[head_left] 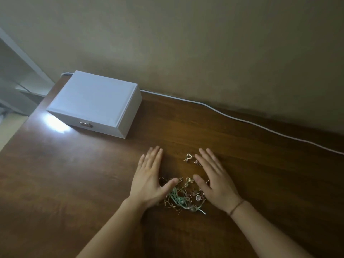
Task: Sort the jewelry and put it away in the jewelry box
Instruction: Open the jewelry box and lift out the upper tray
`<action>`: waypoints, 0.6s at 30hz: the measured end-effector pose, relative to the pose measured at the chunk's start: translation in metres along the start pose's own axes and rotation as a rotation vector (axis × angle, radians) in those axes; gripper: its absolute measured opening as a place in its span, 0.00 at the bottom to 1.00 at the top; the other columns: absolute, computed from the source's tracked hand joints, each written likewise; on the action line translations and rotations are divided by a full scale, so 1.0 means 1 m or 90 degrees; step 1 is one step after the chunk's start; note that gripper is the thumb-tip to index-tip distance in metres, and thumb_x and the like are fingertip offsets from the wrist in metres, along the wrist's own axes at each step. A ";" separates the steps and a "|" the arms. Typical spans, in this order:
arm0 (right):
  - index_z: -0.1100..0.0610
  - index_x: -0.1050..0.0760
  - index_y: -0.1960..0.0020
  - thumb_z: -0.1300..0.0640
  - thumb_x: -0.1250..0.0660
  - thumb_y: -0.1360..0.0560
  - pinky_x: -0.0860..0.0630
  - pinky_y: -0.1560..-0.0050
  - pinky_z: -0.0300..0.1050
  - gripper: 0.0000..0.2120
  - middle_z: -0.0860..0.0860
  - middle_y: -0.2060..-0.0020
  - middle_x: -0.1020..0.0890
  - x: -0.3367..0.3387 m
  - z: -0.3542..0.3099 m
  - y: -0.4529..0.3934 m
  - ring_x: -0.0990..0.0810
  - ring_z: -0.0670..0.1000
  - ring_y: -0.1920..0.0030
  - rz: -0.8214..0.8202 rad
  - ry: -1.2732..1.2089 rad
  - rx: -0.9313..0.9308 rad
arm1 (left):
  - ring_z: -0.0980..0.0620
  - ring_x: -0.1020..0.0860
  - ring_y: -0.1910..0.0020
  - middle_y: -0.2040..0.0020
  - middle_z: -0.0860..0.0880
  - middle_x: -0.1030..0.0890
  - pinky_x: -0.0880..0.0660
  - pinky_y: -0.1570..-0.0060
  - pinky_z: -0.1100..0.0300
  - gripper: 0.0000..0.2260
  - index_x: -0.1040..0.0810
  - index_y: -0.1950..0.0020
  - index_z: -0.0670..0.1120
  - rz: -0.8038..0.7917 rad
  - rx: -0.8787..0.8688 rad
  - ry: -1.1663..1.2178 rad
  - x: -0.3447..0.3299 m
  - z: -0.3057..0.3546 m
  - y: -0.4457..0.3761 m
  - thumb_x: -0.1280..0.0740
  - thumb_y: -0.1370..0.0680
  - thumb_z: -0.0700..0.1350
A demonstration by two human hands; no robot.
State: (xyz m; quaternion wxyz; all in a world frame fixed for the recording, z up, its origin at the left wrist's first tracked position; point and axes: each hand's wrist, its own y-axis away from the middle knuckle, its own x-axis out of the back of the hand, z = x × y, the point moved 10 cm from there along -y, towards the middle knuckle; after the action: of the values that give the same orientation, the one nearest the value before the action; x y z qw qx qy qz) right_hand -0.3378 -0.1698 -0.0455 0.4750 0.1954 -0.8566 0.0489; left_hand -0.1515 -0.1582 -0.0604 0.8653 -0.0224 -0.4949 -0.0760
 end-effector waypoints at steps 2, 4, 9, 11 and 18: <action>0.46 0.49 0.21 0.31 0.56 0.23 0.56 0.24 0.45 0.34 0.39 0.22 0.53 -0.015 -0.008 -0.007 0.62 0.38 0.24 -0.060 0.023 0.018 | 0.57 0.55 0.19 0.17 0.53 0.49 0.56 0.20 0.54 0.45 0.48 0.17 0.48 -0.028 -0.046 0.008 -0.010 0.017 0.005 0.51 0.25 0.76; 0.46 0.49 0.21 0.31 0.58 0.23 0.57 0.24 0.45 0.34 0.38 0.23 0.55 -0.027 -0.017 -0.004 0.63 0.37 0.25 -0.097 0.046 0.048 | 0.59 0.57 0.19 0.17 0.55 0.51 0.58 0.21 0.56 0.43 0.49 0.17 0.50 -0.052 -0.070 0.017 -0.021 0.036 0.014 0.51 0.24 0.76; 0.47 0.48 0.24 0.43 0.42 0.21 0.50 0.23 0.43 0.29 0.38 0.24 0.52 -0.032 -0.003 0.043 0.56 0.37 0.24 -0.099 -0.006 -0.005 | 0.59 0.60 0.19 0.17 0.55 0.52 0.56 0.20 0.52 0.43 0.50 0.17 0.49 -0.117 -0.097 0.083 -0.063 0.083 0.033 0.47 0.23 0.75; 0.54 0.33 0.27 0.52 0.32 0.23 0.44 0.27 0.37 0.26 0.41 0.24 0.45 -0.017 0.002 0.066 0.41 0.47 0.24 -0.008 -0.027 -0.007 | 0.60 0.60 0.20 0.17 0.54 0.49 0.56 0.20 0.51 0.43 0.50 0.17 0.50 -0.141 -0.119 0.097 -0.077 0.100 0.039 0.48 0.24 0.75; 0.50 0.17 0.52 0.42 0.49 0.19 0.35 0.35 0.45 0.24 0.50 0.48 0.16 0.036 -0.020 0.090 0.34 0.45 0.31 0.176 0.072 0.081 | 0.58 0.61 0.19 0.18 0.56 0.49 0.62 0.21 0.52 0.35 0.42 0.20 0.55 -0.159 -0.179 0.168 -0.064 0.109 0.040 0.52 0.22 0.72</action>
State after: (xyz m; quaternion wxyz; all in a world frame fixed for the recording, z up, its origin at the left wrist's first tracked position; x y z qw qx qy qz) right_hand -0.3731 -0.0921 0.0041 0.4982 0.1025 -0.8422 0.1786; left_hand -0.2705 -0.0988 -0.0582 0.8947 -0.0710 -0.3612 -0.2529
